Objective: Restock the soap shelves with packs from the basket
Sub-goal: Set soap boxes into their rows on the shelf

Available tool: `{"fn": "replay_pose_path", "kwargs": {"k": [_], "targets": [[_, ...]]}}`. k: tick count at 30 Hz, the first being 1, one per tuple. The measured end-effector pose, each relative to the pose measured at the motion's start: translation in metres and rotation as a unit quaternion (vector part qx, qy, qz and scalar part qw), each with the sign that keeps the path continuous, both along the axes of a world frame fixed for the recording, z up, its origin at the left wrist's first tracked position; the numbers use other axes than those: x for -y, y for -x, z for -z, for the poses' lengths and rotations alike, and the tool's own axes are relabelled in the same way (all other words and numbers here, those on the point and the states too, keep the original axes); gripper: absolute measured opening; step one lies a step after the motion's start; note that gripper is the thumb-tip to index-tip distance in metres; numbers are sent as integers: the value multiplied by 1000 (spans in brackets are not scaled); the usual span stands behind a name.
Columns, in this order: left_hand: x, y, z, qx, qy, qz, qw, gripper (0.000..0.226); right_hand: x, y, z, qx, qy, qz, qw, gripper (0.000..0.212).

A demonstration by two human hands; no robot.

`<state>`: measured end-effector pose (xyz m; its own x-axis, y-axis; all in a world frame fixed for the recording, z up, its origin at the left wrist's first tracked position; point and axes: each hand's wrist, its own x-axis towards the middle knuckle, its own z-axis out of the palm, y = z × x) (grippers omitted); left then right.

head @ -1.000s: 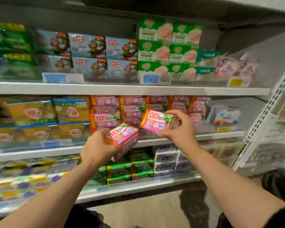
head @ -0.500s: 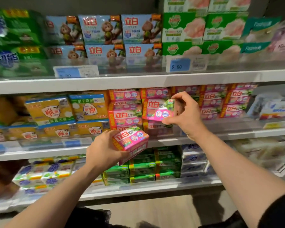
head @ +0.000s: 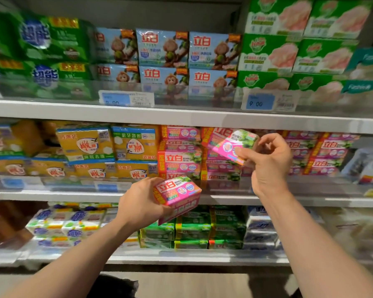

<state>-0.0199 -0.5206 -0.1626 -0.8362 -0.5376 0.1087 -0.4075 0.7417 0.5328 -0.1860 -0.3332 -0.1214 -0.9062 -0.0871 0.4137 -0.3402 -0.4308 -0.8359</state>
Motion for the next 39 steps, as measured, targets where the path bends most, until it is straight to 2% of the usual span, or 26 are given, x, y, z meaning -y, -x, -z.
{"fn": "replay_pose_path", "kwargs": {"k": [5, 9, 13, 15, 18, 19, 22, 24, 26, 31, 35, 39], "targets": [[-1, -4, -3, -21, -18, -9, 1000, 80, 19, -11, 16, 20, -68, -46, 996, 56], [0, -8, -5, -34, -31, -7, 999, 76, 15, -13, 29, 36, -169, -32, 984, 60], [1, -9, -7, -45, -45, -6, 998, 76, 16, -5, 28, 34, -196, -71, 977, 66], [2, -10, -7, -45, -49, -9, 998, 78, 18, -2, 27, 45, -193, -81, 977, 80], [3, -10, -7, -49, -48, -4, 998, 77, 24, -5, 24, 53, -176, -53, 982, 71], [3, -11, -7, -53, -44, 0, 998, 77, 27, -6, 23, 76, -156, -46, 984, 74], [6, -12, -7, -81, -35, 8, 996, 77, 35, -2, 16, 147, -71, -55, 985, 97], [9, -12, -7, -103, -32, 5, 994, 78, 42, 0, 15, 152, -46, -70, 985, 73], [12, -12, -6, -120, -24, 1, 993, 79, 50, -3, 14, 142, -63, -64, 986, 51], [14, -13, -3, -132, -16, 17, 991, 80, 74, -14, 18, 129, -139, 3, 982, 40], [17, -15, -1, -165, -31, 23, 985, 80, 85, -17, 14, 108, -190, 46, 975, 41], [20, -17, -1, -176, -32, 34, 983, 78, 94, -17, 11, 86, -242, 53, 965, 38]]}}
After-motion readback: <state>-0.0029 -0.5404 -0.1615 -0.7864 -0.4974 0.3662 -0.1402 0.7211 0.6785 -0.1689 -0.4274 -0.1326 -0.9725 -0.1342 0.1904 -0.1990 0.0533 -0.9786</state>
